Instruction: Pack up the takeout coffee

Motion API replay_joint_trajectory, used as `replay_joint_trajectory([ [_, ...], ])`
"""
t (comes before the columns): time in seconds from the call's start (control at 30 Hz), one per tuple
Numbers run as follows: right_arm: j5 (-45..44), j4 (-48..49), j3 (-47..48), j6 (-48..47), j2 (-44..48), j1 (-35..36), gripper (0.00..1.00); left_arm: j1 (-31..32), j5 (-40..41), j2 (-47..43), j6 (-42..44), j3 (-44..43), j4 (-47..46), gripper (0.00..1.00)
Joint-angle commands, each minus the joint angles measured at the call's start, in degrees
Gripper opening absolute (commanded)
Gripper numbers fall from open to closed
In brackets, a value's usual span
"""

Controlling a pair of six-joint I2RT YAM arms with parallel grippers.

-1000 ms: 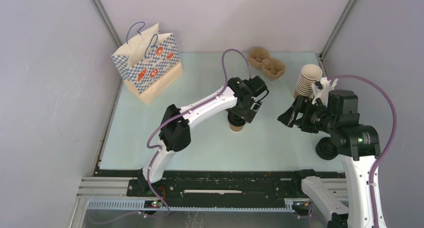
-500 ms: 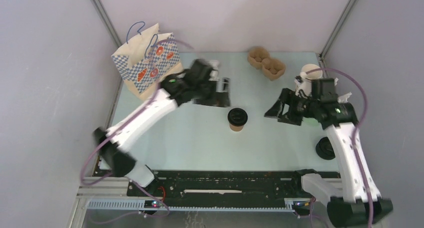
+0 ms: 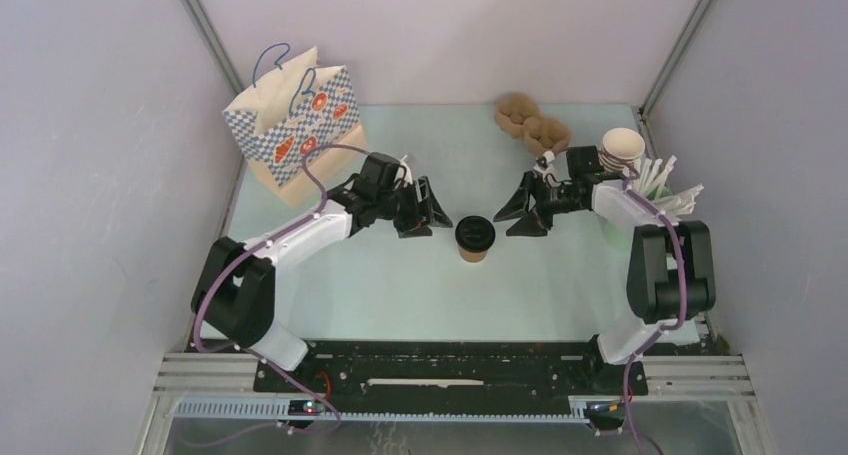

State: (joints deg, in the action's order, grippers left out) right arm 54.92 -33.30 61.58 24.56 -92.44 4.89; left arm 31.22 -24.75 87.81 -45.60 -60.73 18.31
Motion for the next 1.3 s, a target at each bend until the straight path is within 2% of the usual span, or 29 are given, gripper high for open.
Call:
replay_joint_trajectory([
  [0.0,4.98,6.1,-0.11,-1.65,-3.86,-0.22,0.69,-0.2,-3.19,1.56,-0.82,0.87,-8.85,0.66],
  [0.17,6.72,6.61,-0.32,-3.68,-7.35,0.16,0.67,-0.13,-4.04,4.38,-1.79,2.85,-12.22,0.65],
  [0.43,6.59,8.19,-0.35,-2.9,-9.91,2.64,0.6,0.18,-4.41,7.69,-1.17,2.25,-12.06,0.52],
  [0.57,6.23,8.97,-0.33,-2.46,-10.72,3.11,0.59,0.75,-4.69,8.68,-0.76,0.87,-12.07,0.55],
  [0.77,5.92,9.01,-0.34,-2.46,-11.82,3.33,0.55,1.29,-4.52,9.24,-1.23,0.96,-12.34,0.52],
  [1.07,5.76,9.26,-0.4,-2.35,-12.08,3.64,0.54,1.47,-4.15,9.61,-1.68,0.26,-12.65,0.61],
  [1.27,4.43,9.14,-0.37,-1.48,-12.81,3.72,0.5,1.47,-2.03,11.17,-1.21,-1.07,-9.82,0.56],
])
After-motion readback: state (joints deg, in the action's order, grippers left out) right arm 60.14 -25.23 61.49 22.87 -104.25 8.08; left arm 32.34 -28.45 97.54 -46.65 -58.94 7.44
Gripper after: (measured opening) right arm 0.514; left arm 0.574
